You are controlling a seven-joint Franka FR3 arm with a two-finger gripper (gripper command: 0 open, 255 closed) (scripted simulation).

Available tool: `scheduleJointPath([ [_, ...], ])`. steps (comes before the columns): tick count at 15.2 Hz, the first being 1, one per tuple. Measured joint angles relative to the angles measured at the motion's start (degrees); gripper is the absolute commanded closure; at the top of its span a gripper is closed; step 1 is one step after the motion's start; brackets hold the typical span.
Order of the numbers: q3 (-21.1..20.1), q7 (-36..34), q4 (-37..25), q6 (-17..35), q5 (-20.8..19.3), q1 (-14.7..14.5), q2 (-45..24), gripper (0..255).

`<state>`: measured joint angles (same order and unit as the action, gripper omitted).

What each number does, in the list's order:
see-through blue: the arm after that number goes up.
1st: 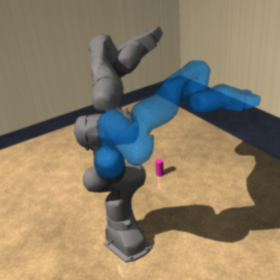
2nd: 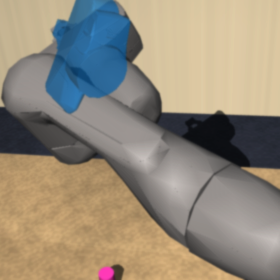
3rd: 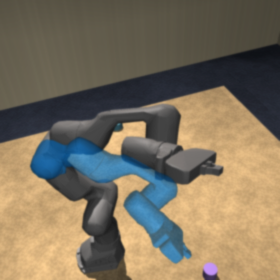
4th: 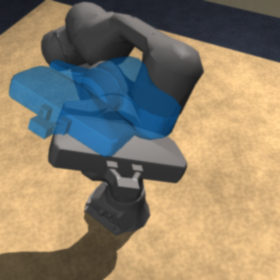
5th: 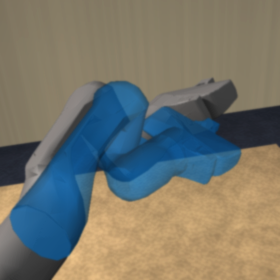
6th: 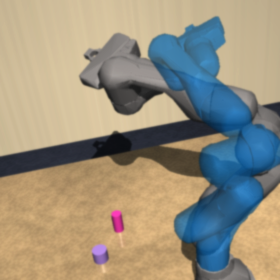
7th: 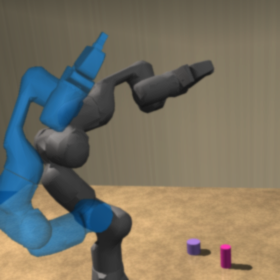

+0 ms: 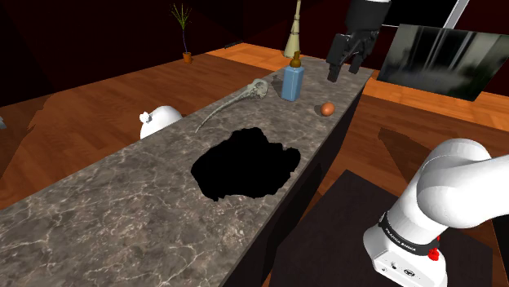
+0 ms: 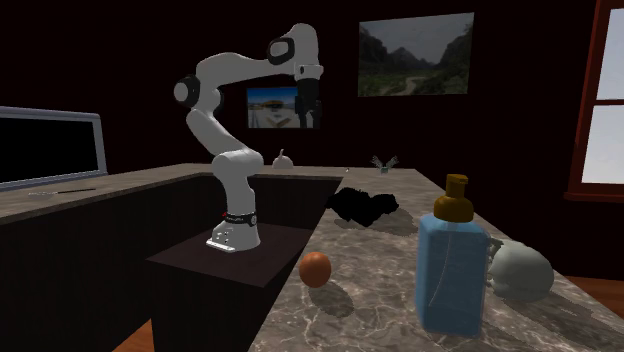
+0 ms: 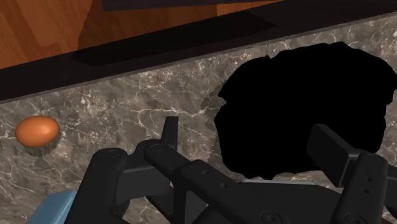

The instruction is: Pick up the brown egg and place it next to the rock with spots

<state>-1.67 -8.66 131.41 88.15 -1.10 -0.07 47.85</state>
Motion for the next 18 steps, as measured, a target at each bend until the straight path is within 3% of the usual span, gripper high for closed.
scheduleJointPath([
  [4, 1.61, -0.27, 0.63, 2.69, -0.47, 1.32, -1.98, 0],
  [18, 12.36, -1.81, -1.32, 21.07, -0.42, 8.38, -21.81, 0],
])
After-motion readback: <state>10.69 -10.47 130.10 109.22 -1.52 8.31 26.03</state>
